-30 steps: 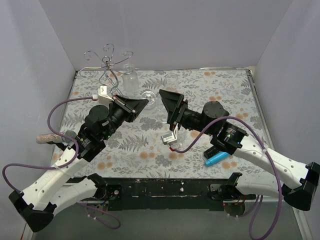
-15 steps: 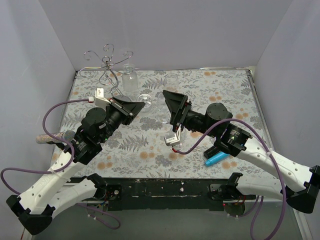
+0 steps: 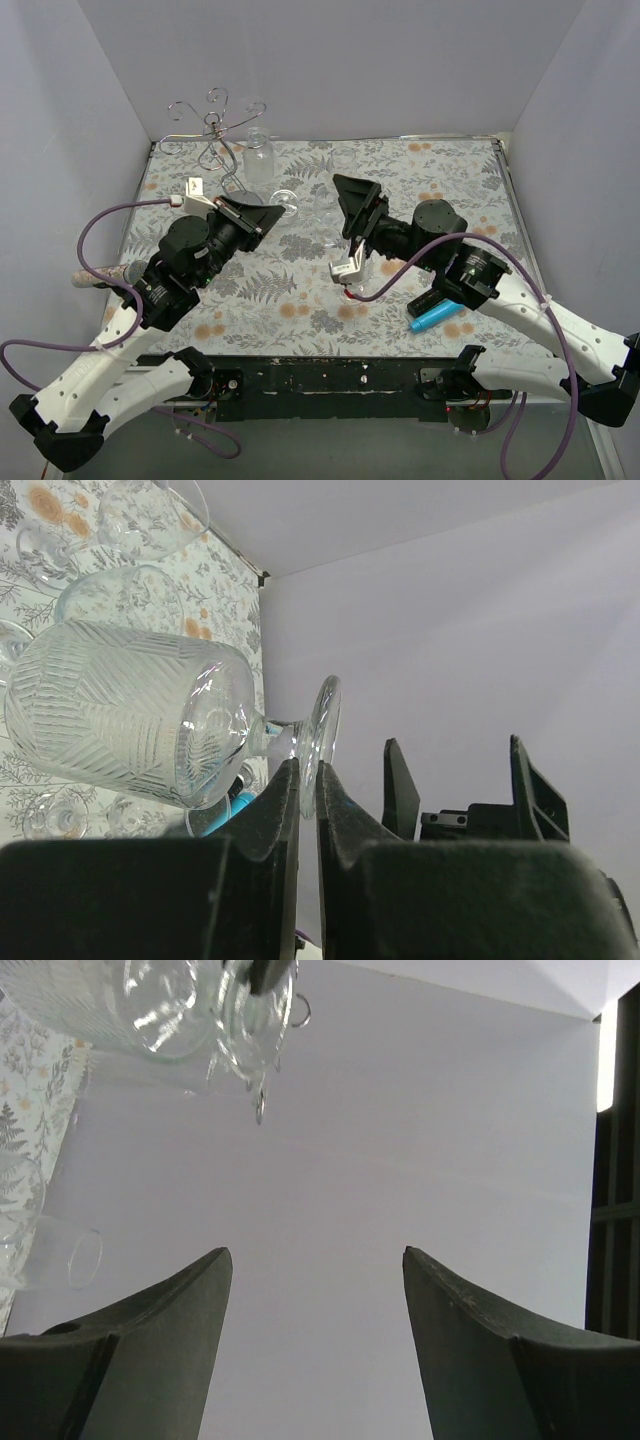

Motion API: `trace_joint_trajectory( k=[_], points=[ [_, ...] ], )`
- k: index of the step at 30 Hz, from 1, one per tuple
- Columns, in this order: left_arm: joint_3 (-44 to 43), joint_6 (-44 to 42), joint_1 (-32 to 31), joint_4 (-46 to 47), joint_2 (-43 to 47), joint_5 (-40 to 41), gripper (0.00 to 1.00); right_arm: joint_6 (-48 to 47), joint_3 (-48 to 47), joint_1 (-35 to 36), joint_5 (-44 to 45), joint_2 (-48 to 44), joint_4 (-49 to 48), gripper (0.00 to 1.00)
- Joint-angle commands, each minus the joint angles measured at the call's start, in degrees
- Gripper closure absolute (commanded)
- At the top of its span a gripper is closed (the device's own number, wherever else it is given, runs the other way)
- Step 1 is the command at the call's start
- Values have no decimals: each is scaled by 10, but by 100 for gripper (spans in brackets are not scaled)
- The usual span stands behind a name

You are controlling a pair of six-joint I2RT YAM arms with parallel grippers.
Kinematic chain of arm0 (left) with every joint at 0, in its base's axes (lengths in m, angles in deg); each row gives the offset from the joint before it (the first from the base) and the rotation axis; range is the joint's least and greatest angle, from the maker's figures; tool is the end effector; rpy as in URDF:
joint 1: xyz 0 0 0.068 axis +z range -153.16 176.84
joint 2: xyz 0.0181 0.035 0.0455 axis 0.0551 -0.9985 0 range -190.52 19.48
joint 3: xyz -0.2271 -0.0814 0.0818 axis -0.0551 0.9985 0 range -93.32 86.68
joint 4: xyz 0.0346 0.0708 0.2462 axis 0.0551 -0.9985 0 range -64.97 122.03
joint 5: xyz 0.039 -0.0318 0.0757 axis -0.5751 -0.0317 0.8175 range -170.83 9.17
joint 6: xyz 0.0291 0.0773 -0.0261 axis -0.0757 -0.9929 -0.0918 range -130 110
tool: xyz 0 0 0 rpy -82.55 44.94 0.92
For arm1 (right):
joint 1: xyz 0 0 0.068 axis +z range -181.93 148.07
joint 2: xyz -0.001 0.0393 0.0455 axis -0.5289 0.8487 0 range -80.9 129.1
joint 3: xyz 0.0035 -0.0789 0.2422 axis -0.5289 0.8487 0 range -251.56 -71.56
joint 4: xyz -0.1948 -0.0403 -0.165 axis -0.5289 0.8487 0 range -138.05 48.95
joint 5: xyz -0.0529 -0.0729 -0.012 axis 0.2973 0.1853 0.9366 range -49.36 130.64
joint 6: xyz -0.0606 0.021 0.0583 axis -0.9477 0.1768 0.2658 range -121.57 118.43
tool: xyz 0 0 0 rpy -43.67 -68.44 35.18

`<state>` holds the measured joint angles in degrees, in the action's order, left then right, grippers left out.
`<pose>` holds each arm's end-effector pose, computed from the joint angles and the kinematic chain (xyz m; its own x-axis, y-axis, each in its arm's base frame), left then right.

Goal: Place the wine glass upside down on the wine glass rack
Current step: Turn the wine glass upside down at the wine rack.

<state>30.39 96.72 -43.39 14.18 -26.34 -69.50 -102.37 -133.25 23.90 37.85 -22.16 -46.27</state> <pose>0.1806 -0.1330 0.3731 -0.4359 -0.8613 0.2611 -0.2334 -0.1720 -0.9571 0.1551 0.2350 0.3986 0.8364 -0.5147 0.1883 0.1713 -0.0809 -0.9819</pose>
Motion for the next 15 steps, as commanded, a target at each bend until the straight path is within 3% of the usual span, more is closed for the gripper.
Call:
trace_joint_trajectory(
  k=[1, 9, 15],
  points=[
    [-35, -8, 2, 18, 24, 18, 100, 53, -69, -33, 25, 6, 31, 23],
    [-39, -10, 2, 11, 24, 21, 100, 155, -145, -135, -13, 45, 95, 23],
    [-50, -6, 2, -11, 23, 33, 100, 292, -199, -179, -15, 82, 159, 23]
  ],
)
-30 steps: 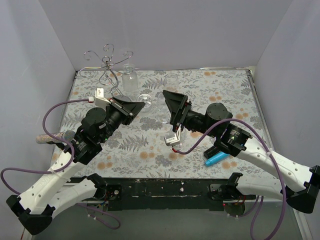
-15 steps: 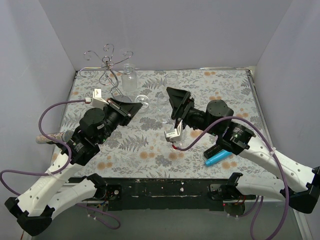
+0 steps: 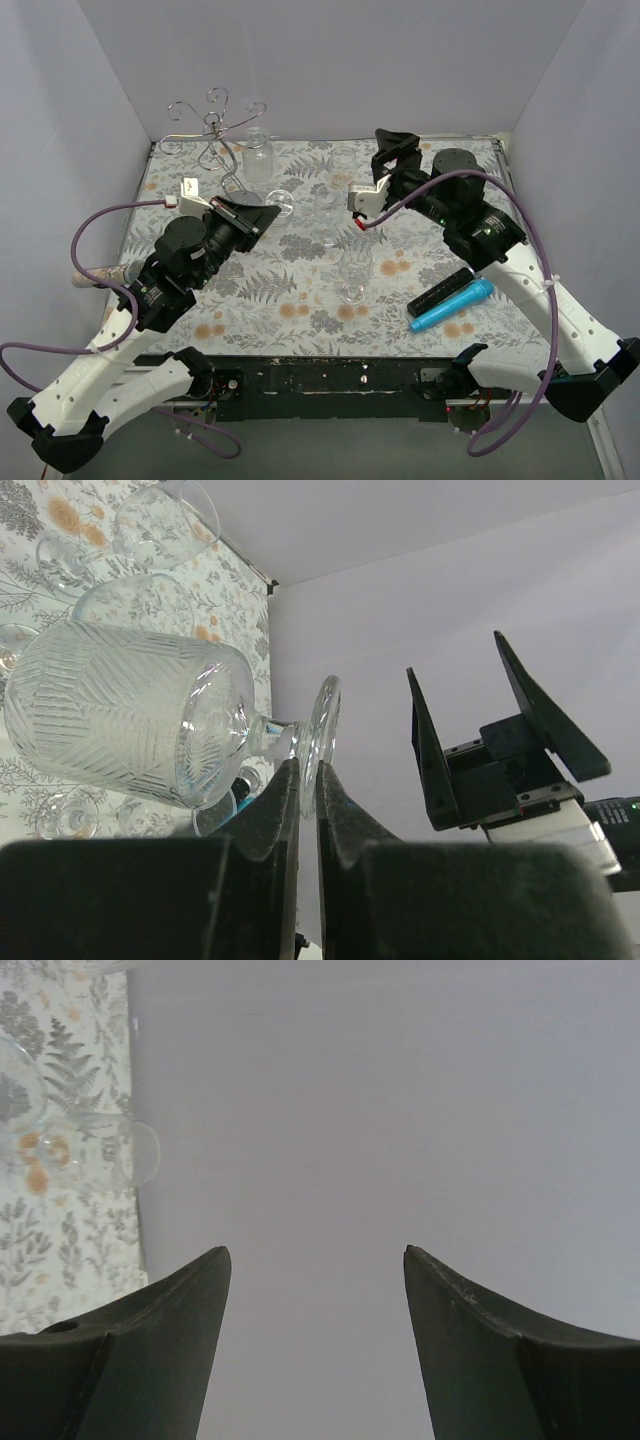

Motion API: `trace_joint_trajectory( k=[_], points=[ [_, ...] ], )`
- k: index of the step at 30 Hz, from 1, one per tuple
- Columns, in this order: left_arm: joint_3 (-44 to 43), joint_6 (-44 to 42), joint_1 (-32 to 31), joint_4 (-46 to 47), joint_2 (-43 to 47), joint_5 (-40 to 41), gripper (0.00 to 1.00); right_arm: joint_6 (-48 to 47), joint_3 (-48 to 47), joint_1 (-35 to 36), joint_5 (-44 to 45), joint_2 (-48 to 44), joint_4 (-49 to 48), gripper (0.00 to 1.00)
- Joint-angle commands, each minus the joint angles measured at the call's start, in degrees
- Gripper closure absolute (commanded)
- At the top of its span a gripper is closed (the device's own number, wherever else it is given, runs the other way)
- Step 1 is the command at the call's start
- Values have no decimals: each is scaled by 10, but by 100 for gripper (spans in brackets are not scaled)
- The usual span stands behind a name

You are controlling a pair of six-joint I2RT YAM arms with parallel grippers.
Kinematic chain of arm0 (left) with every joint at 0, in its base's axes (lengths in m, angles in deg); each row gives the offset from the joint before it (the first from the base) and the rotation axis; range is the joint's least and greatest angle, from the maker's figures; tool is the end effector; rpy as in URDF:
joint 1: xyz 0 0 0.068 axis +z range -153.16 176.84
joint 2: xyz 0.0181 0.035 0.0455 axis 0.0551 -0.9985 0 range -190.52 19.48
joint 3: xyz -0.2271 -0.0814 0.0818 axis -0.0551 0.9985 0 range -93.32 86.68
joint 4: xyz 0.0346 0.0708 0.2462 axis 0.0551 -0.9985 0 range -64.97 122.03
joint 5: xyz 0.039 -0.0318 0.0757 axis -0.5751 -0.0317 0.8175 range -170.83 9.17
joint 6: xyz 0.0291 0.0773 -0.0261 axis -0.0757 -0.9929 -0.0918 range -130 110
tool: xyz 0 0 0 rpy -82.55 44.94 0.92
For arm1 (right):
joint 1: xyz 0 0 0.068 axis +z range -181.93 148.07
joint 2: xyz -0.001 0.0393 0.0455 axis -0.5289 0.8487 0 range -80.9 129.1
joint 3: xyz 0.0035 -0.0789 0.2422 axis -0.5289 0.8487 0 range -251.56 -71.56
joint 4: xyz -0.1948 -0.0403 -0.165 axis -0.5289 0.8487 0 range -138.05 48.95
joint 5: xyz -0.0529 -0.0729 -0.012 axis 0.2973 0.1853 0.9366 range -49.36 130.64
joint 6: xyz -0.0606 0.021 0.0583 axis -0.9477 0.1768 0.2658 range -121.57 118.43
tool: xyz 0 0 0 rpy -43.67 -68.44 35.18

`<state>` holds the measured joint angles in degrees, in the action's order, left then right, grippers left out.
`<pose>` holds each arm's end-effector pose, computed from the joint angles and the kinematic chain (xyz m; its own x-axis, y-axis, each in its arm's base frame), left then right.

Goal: Place the wine glass upside down on the wine glass rack
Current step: Turn the wine glass upside down at the wine rack.

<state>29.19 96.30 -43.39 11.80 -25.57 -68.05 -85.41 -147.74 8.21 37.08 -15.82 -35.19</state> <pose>0.1769 -0.1273 0.3775 -0.4149 -0.8750 0.2493 -0.2292 -0.1646 -0.9594 0.2207 0.1923 0.4368 0.6843 -0.7210 -0.1092 -0.0974 0.0580 -0.9936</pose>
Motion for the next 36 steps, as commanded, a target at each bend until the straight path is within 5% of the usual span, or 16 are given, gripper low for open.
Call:
trace_joint_trajectory(
  k=[1, 11, 30, 36],
  points=[
    [-39, -2, 3, 9, 16, 21, 100, 159, -71, -31, -12, 29, 73, 22],
    [-91, 7, 3, -39, -5, 55, 100, 401, -190, -145, -132, 80, 212, 22],
    [-306, 115, 2, -163, -112, 151, 100, 568, 112, -305, -308, -63, 70, 24],
    [-309, 137, 2, -166, -124, 146, 100, 576, 177, -336, -347, -91, 48, 24]
  ],
)
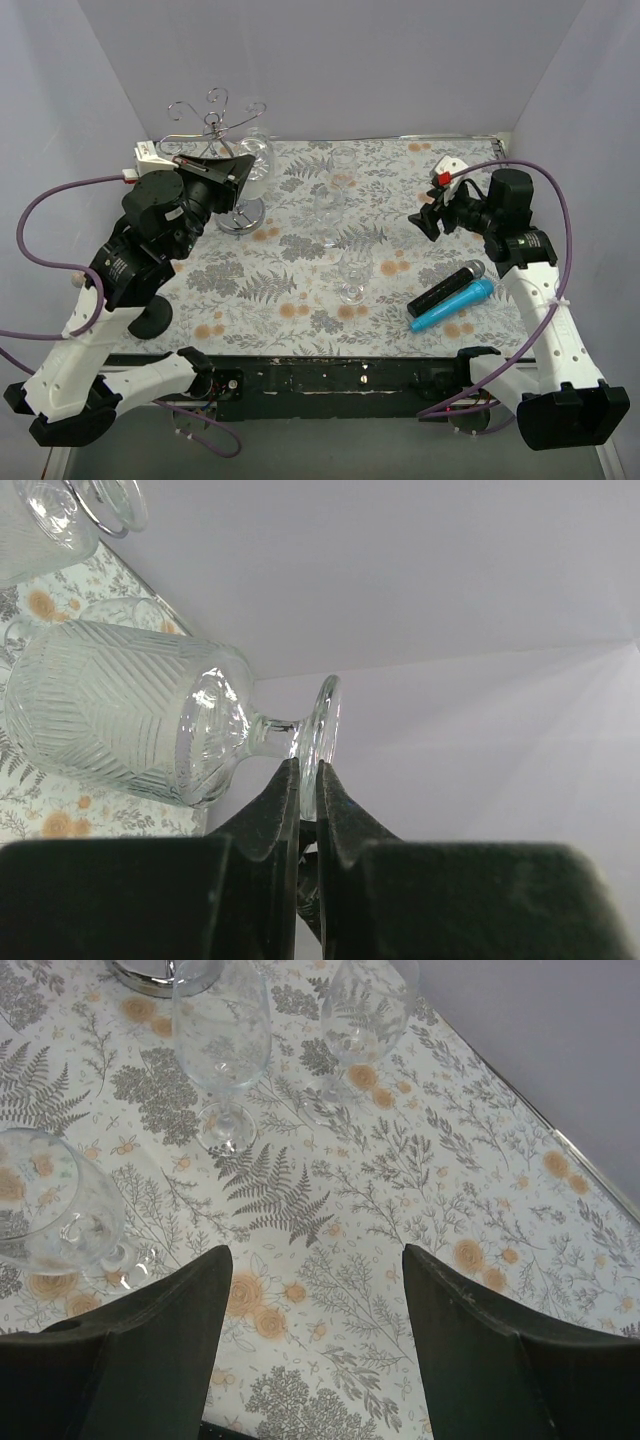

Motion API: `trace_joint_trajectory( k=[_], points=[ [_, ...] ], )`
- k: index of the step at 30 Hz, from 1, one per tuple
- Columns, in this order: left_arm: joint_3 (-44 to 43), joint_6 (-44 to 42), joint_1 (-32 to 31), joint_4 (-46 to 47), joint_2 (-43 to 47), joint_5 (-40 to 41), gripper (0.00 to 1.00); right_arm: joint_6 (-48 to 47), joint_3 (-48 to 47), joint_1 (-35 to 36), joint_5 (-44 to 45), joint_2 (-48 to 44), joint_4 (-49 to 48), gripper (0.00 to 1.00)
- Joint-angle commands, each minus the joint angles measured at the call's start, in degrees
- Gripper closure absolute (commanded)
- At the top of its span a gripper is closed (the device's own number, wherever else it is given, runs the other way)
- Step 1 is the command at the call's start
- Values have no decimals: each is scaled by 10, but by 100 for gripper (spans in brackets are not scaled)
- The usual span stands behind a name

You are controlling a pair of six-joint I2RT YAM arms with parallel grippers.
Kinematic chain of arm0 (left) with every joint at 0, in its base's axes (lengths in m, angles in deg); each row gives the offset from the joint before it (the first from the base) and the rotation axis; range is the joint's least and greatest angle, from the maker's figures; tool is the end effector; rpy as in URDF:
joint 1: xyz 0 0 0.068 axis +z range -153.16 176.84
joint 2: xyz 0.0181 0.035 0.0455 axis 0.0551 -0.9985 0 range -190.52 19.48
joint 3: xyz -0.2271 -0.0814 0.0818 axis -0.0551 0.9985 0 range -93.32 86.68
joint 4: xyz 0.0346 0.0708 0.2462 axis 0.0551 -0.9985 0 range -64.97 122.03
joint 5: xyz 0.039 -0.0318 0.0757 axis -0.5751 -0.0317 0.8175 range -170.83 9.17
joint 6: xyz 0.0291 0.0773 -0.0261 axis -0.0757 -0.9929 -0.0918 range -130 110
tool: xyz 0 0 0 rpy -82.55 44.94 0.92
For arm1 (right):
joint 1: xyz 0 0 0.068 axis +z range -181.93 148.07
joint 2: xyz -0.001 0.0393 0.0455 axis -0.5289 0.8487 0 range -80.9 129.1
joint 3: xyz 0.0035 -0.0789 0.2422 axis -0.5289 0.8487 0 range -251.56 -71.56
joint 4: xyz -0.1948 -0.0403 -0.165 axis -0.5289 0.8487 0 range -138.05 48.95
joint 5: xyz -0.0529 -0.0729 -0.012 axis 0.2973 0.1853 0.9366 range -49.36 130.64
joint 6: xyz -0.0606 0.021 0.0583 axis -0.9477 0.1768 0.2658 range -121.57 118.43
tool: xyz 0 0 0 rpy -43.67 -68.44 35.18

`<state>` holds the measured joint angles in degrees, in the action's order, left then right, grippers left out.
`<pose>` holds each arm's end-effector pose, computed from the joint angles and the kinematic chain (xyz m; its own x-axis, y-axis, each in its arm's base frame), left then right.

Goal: Place the wine glass upside down on the wine glass rack
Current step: Turn the wine glass upside down at the wine rack.

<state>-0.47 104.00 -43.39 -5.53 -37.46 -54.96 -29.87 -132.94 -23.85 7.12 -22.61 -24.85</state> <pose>0.1795 -0.1080 0.4742 -0.1894 -0.9165 0.3523 -0.1913 -0.3175 -0.9288 0.2502 0.0782 0.3477 -0.0007 -0.3993 -0.9168 -0.7166 0.6397 -0.2780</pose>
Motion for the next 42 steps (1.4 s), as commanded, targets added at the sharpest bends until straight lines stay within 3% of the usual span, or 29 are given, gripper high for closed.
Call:
trace_joint_trajectory(
  k=[1, 10, 21, 30, 42],
  points=[
    [-10, 62, 3, 9, -7, 12, 100, 21, 40, -19, -53, -26, -60, 24],
    [-7, 66, 2, -23, -11, 26, 100, 25, 125, -54, -104, -41, -100, 25],
    [20, 52, 25, -15, -16, 48, 100, -5, 146, -69, -146, -44, -83, 28],
    [60, 37, 161, 42, -34, -104, 100, -14, 147, -68, -149, -41, -76, 28],
    [85, 54, 250, 75, -52, -212, 100, -17, 147, -70, -146, -35, -76, 28]
  ],
)
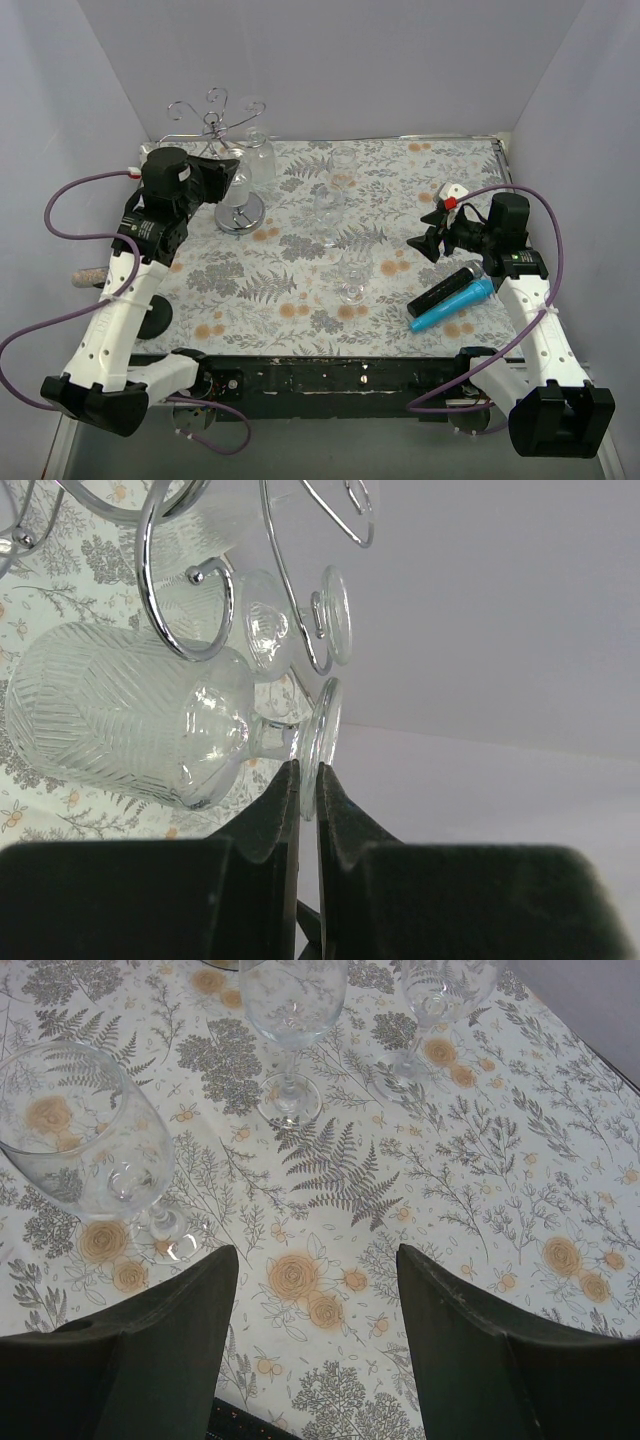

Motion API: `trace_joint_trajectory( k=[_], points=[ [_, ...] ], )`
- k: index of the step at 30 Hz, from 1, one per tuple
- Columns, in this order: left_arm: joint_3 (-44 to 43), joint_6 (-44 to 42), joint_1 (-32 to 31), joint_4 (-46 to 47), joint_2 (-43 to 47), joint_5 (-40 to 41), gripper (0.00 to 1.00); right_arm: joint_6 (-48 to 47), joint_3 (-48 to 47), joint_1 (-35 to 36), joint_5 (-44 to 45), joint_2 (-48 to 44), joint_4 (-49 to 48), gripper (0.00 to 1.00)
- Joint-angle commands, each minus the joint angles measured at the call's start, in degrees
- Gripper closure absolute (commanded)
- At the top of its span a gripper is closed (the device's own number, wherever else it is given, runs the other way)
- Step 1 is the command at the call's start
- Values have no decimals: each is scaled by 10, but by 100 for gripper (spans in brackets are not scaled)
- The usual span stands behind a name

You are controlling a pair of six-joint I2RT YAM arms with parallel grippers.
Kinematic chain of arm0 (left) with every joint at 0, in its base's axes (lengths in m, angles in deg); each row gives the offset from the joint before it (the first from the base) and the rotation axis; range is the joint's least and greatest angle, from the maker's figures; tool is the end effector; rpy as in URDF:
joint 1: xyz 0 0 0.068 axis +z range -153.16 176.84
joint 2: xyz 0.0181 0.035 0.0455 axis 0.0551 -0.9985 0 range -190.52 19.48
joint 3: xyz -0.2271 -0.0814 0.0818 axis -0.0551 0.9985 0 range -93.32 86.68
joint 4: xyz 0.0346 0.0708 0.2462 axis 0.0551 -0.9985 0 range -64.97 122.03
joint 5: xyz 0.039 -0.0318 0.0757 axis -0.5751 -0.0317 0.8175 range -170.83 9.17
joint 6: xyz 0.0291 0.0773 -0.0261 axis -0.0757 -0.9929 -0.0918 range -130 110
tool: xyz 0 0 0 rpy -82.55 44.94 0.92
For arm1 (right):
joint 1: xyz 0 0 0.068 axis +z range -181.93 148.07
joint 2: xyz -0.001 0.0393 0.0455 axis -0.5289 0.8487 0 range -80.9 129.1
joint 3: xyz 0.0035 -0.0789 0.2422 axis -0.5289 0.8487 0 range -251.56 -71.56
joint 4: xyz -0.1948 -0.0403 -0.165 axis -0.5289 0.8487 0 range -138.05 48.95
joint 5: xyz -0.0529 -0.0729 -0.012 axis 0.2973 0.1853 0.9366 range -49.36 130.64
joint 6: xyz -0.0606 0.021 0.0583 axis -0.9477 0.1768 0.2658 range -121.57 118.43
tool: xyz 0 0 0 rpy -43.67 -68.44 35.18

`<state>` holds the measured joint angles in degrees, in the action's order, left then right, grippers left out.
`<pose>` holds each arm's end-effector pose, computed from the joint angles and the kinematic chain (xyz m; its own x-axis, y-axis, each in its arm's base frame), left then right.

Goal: Place the wine glass upside down on the wine glass rack
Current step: Turn the wine glass upside down at the wine rack.

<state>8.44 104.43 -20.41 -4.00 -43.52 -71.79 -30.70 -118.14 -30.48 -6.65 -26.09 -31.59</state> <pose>0.2577 -0.0674 0.4003 0.0013 -0.9419 0.3358 -0.3718 -0.3122 -0.8742 0.2395 0.0624 0.2861 -0.0315 -0.3311 -0.9431 -0.8012 0.5725 -0.1742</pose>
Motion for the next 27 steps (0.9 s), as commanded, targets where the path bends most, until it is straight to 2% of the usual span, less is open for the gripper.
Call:
trace_joint_trajectory(
  k=[1, 27],
  points=[
    [-4, 49, 26, 61, 6, -47, 100, -8, -1, -4, -8, -1, -7, 28],
    [0, 55, 109, 99, -45, -125, 100, -15, -3, -4, -8, 1, 0, 28]
  ],
)
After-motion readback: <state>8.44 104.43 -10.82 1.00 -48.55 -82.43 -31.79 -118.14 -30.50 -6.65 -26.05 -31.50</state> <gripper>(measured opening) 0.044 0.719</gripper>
